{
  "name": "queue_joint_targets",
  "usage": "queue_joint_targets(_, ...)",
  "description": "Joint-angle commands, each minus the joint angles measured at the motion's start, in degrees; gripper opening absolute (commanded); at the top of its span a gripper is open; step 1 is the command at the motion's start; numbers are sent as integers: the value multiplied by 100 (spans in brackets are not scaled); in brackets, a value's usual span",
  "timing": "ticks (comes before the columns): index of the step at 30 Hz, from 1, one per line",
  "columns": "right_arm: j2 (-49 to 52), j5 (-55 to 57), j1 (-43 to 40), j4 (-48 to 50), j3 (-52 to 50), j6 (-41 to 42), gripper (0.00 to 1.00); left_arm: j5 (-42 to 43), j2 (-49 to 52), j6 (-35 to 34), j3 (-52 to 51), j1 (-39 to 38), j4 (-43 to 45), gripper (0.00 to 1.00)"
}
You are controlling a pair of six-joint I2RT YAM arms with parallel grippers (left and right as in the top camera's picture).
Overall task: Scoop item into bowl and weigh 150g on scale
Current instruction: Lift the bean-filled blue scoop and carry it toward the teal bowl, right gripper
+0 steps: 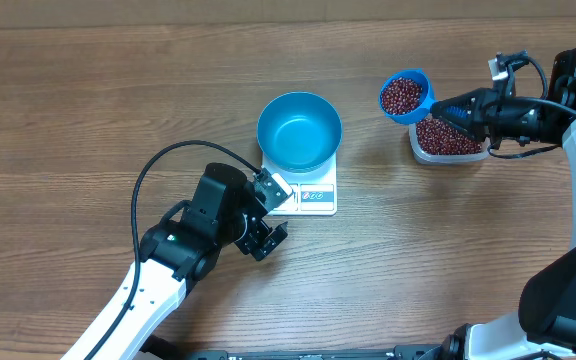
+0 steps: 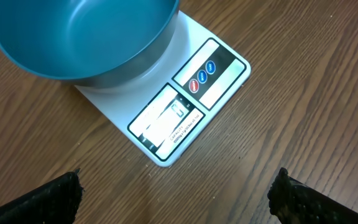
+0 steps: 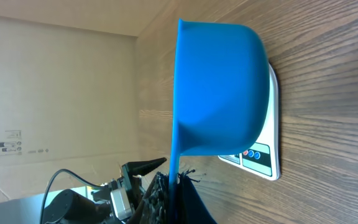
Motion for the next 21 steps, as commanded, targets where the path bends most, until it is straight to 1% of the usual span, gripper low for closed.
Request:
queue_joint_targets(1,4,-190,13,28,190,-7,4,87,-59,85,-35,31,22,99)
queue_joint_targets(10,4,-160,111,39,190,166,4,87,-59,85,-35,31,22,100)
queue_joint_targets(15,4,-98,431,46,310,286,4,87,-59,85,-35,31,20,100)
queue_joint_targets(19,4,271,761,166,492,623,4,87,-59,85,-35,31,20,99)
queue_joint_targets(21,4,313,883,184,555,640,4,87,-59,85,-35,31,22,100)
